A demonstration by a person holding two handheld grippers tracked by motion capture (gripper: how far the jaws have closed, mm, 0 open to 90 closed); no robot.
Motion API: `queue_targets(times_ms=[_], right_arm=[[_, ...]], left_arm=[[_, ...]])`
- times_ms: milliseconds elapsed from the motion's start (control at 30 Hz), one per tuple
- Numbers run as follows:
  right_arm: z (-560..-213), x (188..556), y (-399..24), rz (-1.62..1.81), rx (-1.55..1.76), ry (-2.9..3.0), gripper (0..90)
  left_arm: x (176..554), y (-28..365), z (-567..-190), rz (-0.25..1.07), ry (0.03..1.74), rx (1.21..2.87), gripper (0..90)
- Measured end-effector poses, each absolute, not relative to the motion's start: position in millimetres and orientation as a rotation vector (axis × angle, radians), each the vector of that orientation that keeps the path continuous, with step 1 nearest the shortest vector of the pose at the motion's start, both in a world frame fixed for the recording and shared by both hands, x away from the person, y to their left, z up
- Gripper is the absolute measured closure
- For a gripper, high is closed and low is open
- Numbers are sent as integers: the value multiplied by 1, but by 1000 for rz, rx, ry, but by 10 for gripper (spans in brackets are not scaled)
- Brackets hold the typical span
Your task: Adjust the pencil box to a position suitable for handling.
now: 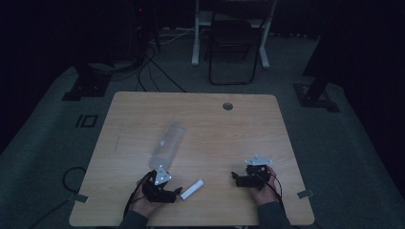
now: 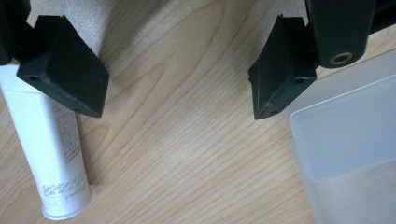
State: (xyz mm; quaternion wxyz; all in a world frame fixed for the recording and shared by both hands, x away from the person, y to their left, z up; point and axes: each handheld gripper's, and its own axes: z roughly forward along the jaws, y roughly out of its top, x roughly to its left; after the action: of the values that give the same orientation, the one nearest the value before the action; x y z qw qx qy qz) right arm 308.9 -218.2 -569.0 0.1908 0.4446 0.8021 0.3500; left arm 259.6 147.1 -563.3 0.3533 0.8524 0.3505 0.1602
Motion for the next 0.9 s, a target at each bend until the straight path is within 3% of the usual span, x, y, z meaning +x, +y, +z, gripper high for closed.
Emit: queue_targets(times_ms=[233,500,733,900], right_arm=[[-569,309,-218,983,1248,2253,115],[-569,309,-218,983,1248,2253,115],[-569,309,-218,983,1248,2253,115],[-569,309,-218,983,1248,2253,115]], left_arm=[[259,146,-563,417,909,2204,182],[257,146,-563,413,896,2198,239],[254,147,-560,418,875,2212,402],[251,146,-555,416,857,2216,429]])
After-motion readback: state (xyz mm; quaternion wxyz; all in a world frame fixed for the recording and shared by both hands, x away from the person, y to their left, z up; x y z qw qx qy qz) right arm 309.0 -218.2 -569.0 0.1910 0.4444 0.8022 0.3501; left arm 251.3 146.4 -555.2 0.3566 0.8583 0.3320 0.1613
